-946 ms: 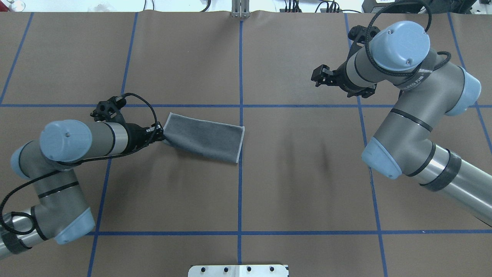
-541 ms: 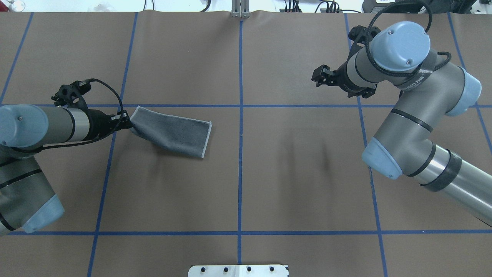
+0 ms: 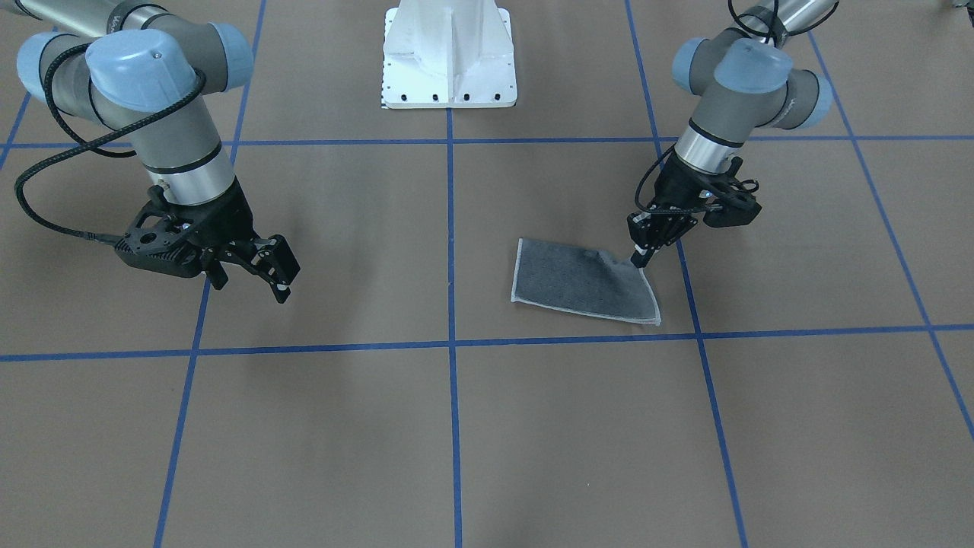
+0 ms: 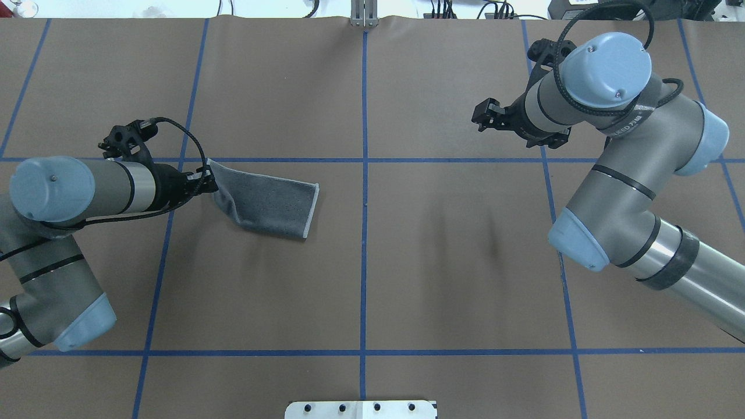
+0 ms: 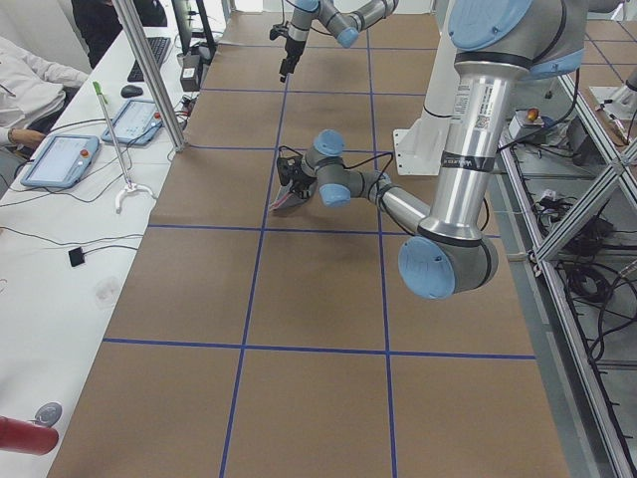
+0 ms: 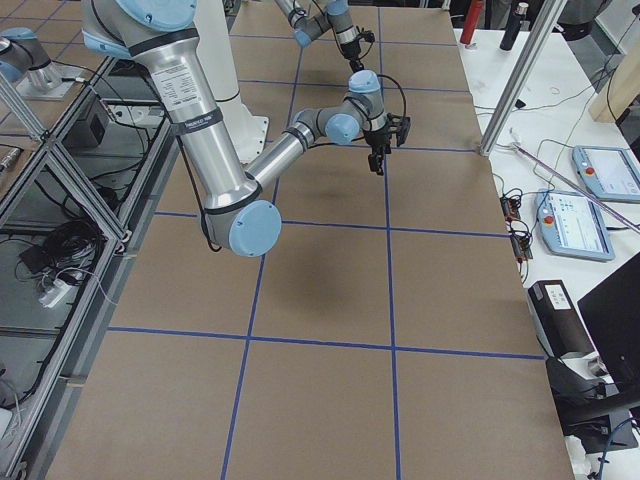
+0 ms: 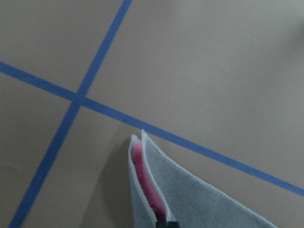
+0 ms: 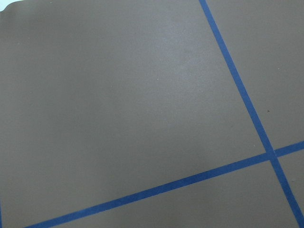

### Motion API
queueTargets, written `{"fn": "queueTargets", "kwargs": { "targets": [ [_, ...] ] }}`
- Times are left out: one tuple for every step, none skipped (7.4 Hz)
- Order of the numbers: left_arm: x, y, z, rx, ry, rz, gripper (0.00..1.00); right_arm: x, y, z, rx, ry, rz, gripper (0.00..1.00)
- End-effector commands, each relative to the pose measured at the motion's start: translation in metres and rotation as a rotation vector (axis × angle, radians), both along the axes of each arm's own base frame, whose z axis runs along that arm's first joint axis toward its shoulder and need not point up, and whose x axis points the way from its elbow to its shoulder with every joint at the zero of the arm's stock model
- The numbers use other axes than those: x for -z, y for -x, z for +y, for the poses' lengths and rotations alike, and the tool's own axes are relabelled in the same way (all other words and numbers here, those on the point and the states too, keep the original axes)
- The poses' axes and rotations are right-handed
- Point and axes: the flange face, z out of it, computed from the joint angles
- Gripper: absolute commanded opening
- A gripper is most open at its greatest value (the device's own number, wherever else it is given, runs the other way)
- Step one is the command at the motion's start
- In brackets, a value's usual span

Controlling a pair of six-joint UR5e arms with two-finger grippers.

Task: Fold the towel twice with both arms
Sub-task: 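Swing the held end back over the strip with the left gripper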

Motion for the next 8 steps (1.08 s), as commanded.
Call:
{"fn": "queueTargets", "kwargs": {
  "targets": [
    [0.042, -0.048, 0.025, -0.055, -0.045, 0.039, 0.00, 0.002, -0.001, 0.001, -0.002, -0.004, -0.004, 1.00],
    [0.064, -0.068, 0.030, -0.050, -0.058, 0.030, 0.00, 0.001, -0.001, 0.001, -0.002, -0.003, -0.003, 1.00],
    [0.083, -0.086, 0.039, -0.062, -0.062, 0.023, 0.00, 0.002, -0.002, 0.001, -0.002, -0.004, -0.004, 1.00],
    [0.094, -0.090, 0.041, -0.068, -0.067, 0.034, 0.00, 0.002, -0.002, 0.001, -0.002, -0.004, -0.004, 1.00],
    [0.104, -0.100, 0.048, -0.083, -0.075, 0.047, 0.00, 0.000, -0.002, 0.002, -0.002, -0.002, -0.002, 1.00],
    [0.109, -0.107, 0.051, -0.091, -0.077, 0.050, 0.00, 0.001, -0.002, 0.002, -0.002, -0.004, -0.004, 1.00],
    [0.108, -0.111, 0.049, -0.089, -0.076, 0.046, 0.00, 0.004, -0.003, 0.003, -0.001, -0.007, -0.009, 1.00],
    [0.108, -0.115, 0.047, -0.090, -0.070, 0.035, 0.00, 0.004, -0.004, 0.003, -0.002, -0.007, -0.009, 1.00]
  ]
}}
